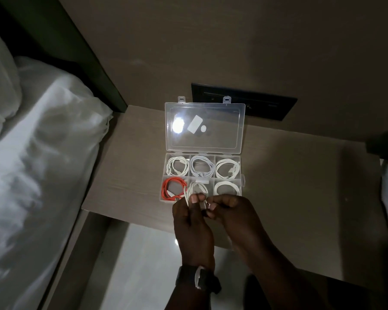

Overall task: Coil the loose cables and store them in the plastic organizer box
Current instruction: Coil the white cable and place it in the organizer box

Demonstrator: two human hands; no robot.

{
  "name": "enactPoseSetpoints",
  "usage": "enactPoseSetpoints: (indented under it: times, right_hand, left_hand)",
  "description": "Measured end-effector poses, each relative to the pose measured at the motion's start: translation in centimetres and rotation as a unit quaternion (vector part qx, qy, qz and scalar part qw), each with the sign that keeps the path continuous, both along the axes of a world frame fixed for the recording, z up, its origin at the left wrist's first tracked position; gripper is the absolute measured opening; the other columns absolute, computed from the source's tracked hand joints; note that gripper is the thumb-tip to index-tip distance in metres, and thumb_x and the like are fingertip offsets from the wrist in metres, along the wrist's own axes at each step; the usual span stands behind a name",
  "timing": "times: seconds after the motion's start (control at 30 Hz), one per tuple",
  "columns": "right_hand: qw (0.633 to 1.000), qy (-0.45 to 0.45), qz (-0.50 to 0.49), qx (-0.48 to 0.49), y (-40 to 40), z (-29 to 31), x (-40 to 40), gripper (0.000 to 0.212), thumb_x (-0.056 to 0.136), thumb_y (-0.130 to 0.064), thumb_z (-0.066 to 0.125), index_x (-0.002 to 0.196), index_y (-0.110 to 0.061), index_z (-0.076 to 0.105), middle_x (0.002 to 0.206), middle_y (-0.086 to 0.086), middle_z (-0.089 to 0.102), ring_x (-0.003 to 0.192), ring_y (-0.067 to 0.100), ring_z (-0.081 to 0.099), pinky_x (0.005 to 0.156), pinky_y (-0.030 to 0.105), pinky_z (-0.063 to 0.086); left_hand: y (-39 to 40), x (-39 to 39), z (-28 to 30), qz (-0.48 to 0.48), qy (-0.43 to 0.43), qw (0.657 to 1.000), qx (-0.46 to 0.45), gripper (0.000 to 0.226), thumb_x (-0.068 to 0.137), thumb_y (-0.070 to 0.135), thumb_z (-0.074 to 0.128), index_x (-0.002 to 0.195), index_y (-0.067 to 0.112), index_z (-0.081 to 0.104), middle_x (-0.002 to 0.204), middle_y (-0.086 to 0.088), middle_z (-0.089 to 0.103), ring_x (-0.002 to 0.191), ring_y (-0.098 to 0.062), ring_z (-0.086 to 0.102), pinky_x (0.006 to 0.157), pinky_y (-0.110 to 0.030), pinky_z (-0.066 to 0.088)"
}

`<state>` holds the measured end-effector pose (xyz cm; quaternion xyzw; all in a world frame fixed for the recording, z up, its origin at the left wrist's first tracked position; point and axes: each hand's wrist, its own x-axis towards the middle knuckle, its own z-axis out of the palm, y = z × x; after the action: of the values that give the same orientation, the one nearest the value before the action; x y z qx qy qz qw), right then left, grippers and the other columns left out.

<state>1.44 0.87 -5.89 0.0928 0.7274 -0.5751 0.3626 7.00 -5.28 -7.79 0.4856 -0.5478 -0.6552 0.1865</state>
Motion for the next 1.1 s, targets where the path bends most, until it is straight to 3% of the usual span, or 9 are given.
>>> enactPoseSetpoints:
  times: [0.13,0.23,0.3,0.4,0.5,0.63,0.8,0.9,1.1]
  right_hand:
    - [0.987,0.118,0.059,0.092,-1.4,-2.3,-0.9,0.020,0.085,-0.006,0.061,0.084,-0.018,0.077,0.080,-0.003,0.076,0.078,0.012,0.071,0.074,0.034,0.058]
    - [0.950,0.235,0.106,0.175,-1.7,-2.7,-1.4,0.019,0.086,-0.010,0.060,0.091,-0.017,0.077,0.094,0.005,0.074,0.091,0.020,0.067,0.081,0.035,0.052]
    - [0.929,0.280,0.121,0.208,-1.7,-3.0,-1.8,0.018,0.087,-0.007,0.058,0.093,-0.010,0.075,0.099,0.012,0.069,0.096,0.027,0.064,0.084,0.038,0.050]
    - [0.906,0.310,0.167,0.234,-1.9,-3.5,-2.0,0.019,0.083,-0.001,0.056,0.089,-0.008,0.073,0.096,0.012,0.065,0.092,0.029,0.063,0.078,0.040,0.051]
    - [0.888,0.326,0.208,0.248,-2.1,-3.6,-2.1,0.022,0.085,-0.005,0.054,0.094,-0.010,0.074,0.099,0.012,0.066,0.094,0.029,0.063,0.078,0.036,0.048]
    - [0.867,0.356,0.233,0.260,-2.1,-3.7,-2.2,0.024,0.086,-0.010,0.055,0.098,-0.013,0.075,0.101,0.011,0.070,0.097,0.030,0.065,0.081,0.037,0.049]
    - [0.852,0.398,0.227,0.254,-2.2,-4.2,-2.6,0.020,0.075,-0.003,0.063,0.080,-0.014,0.078,0.079,0.009,0.077,0.078,0.031,0.071,0.069,0.034,0.054]
    - [0.852,0.406,0.225,0.242,-2.1,-4.5,-2.3,0.018,0.075,-0.005,0.063,0.079,-0.015,0.077,0.078,0.006,0.077,0.077,0.028,0.072,0.067,0.031,0.053]
    - [0.868,0.393,0.226,0.201,-1.5,-5.8,-0.9,0.032,0.083,-0.017,0.046,0.104,-0.011,0.069,0.110,0.007,0.063,0.099,0.027,0.061,0.079,0.034,0.049]
  left_hand:
    - [-1.0,-2.0,-1.4,0.036,-0.032,0.995,0.089,0.030,0.099,0.033,0.047,0.093,0.020,0.073,0.100,-0.010,0.075,0.096,-0.026,0.071,0.088,-0.043,0.057]
    - [-2.1,-3.4,-2.1,-0.009,-0.097,0.990,0.098,0.028,0.100,0.019,0.046,0.103,0.005,0.070,0.102,-0.016,0.073,0.099,-0.033,0.069,0.071,-0.026,0.056]
    - [-2.5,-3.8,-2.7,-0.049,-0.146,0.986,0.060,0.030,0.099,0.017,0.047,0.109,-0.006,0.063,0.108,-0.023,0.069,0.104,-0.038,0.065,0.078,-0.034,0.053]
    - [-2.8,-3.9,-3.0,-0.137,-0.243,0.959,-0.046,0.031,0.099,0.020,0.045,0.112,-0.005,0.060,0.115,-0.026,0.065,0.109,-0.041,0.059,0.091,-0.043,0.046]
    - [-2.9,-3.7,-2.8,-0.163,-0.267,0.943,-0.116,0.024,0.095,0.012,0.048,0.117,0.001,0.046,0.113,-0.023,0.066,0.107,-0.043,0.060,0.081,-0.039,0.044]
    - [-3.2,-3.3,-3.0,-0.238,-0.273,0.906,-0.221,0.035,0.093,0.011,0.048,0.126,0.005,0.037,0.107,-0.020,0.070,0.100,-0.042,0.064,0.077,-0.040,0.045]
    - [-4.0,-2.4,-3.8,-0.358,-0.274,0.829,-0.332,0.031,0.092,0.012,0.048,0.122,0.005,0.055,0.119,-0.020,0.059,0.101,-0.036,0.063,0.075,-0.035,0.049]
    - [-4.6,-2.2,-3.8,-0.353,-0.240,0.835,-0.348,0.025,0.090,0.007,0.051,0.112,0.002,0.063,0.122,-0.026,0.052,0.092,-0.043,0.063,0.072,-0.031,0.045]
    - [-5.6,-2.3,-3.4,-0.321,-0.204,0.866,-0.325,0.044,0.084,0.021,0.059,0.127,0.011,0.058,0.125,-0.016,0.056,0.102,-0.036,0.062,0.085,-0.042,0.050]
